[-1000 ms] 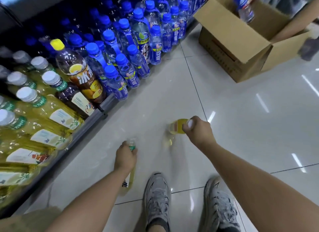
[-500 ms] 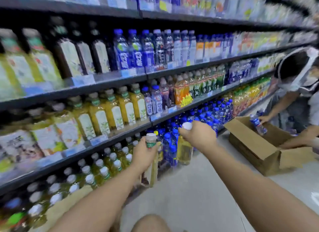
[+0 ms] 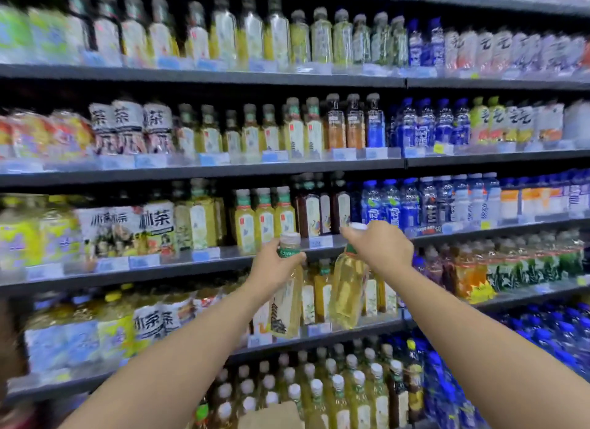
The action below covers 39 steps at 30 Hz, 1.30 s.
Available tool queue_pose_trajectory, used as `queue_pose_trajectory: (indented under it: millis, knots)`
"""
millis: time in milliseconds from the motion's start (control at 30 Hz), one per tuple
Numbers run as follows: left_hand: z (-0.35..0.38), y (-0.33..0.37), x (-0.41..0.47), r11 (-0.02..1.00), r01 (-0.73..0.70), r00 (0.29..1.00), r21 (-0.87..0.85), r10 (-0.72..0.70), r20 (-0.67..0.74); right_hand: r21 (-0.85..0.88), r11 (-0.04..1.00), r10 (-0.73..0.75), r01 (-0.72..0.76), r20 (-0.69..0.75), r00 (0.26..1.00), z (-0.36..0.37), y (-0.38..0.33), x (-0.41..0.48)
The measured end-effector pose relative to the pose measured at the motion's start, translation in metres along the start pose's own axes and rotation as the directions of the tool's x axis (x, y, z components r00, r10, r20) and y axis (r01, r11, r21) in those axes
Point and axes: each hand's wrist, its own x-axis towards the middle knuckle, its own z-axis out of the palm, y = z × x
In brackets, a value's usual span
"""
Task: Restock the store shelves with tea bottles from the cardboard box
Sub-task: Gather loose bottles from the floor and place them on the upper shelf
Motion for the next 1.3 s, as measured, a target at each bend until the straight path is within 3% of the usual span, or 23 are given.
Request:
queue_pose_trajectory:
  millis: [400,600,733,967,1067,1167,1233,1300]
  knots:
    - [-0.113,0.040,0.090,0.994,-0.113,0.976,0.013,0.113,-0.185,0.209,0.966,-0.161,0.153,0.021,0.987,0.013,-0.121,0.090]
    - [-0.176,0.089,0.161,0.962,-0.272,0.919,0.006,0.261,-0.294,0.552,0.813,-0.176,0.189,-0.076,0.981,-0.012,-0.194,0.167]
    - [-0.201,0.120,0.207,0.925,-0.380,0.852,-0.015,0.343,-0.395,0.661,0.695,-0.199,0.282,-0.200,0.959,-0.031,-0.235,0.205]
    - [-0.206,0.138,0.266,0.878,-0.479,0.807,-0.010,0.436,-0.397,0.626,0.660,-0.281,0.416,-0.308,0.909,-0.005,-0.275,0.261]
    - [-0.197,0.129,0.286,0.879,-0.475,0.797,0.033,0.446,-0.407,0.563,0.699,-0.313,0.441,-0.314,0.896,0.014,-0.281,0.276]
    - [-0.189,0.116,0.301,0.889,-0.449,0.800,0.094,0.446,-0.401,0.541,0.738,-0.324,0.403,-0.239,0.915,0.031,-0.285,0.295]
    - [-0.185,0.107,0.309,0.898,-0.418,0.808,0.136,0.436,-0.396,0.446,0.811,-0.370,0.379,-0.113,0.922,0.040,-0.286,0.302]
    - [-0.184,0.099,0.317,0.909,-0.386,0.819,0.156,0.416,-0.395,0.343,0.868,-0.343,0.359,-0.109,0.933,0.046,-0.288,0.308]
